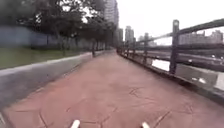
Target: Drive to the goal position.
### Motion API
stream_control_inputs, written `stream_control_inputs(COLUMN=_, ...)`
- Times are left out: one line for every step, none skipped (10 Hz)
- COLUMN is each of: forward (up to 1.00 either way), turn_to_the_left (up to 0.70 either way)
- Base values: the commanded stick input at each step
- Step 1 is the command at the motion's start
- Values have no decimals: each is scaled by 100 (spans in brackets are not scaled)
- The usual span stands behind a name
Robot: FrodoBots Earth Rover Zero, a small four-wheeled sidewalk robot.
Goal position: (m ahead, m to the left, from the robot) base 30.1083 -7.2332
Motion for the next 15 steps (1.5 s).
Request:
stream_control_inputs(forward=70, turn_to_the_left=0)
stream_control_inputs(forward=70, turn_to_the_left=0)
stream_control_inputs(forward=70, turn_to_the_left=0)
stream_control_inputs(forward=70, turn_to_the_left=0)
stream_control_inputs(forward=70, turn_to_the_left=0)
stream_control_inputs(forward=70, turn_to_the_left=0)
stream_control_inputs(forward=70, turn_to_the_left=0)
stream_control_inputs(forward=70, turn_to_the_left=0)
stream_control_inputs(forward=70, turn_to_the_left=0)
stream_control_inputs(forward=70, turn_to_the_left=0)
stream_control_inputs(forward=70, turn_to_the_left=0)
stream_control_inputs(forward=70, turn_to_the_left=0)
stream_control_inputs(forward=70, turn_to_the_left=0)
stream_control_inputs(forward=70, turn_to_the_left=0)
stream_control_inputs(forward=70, turn_to_the_left=0)
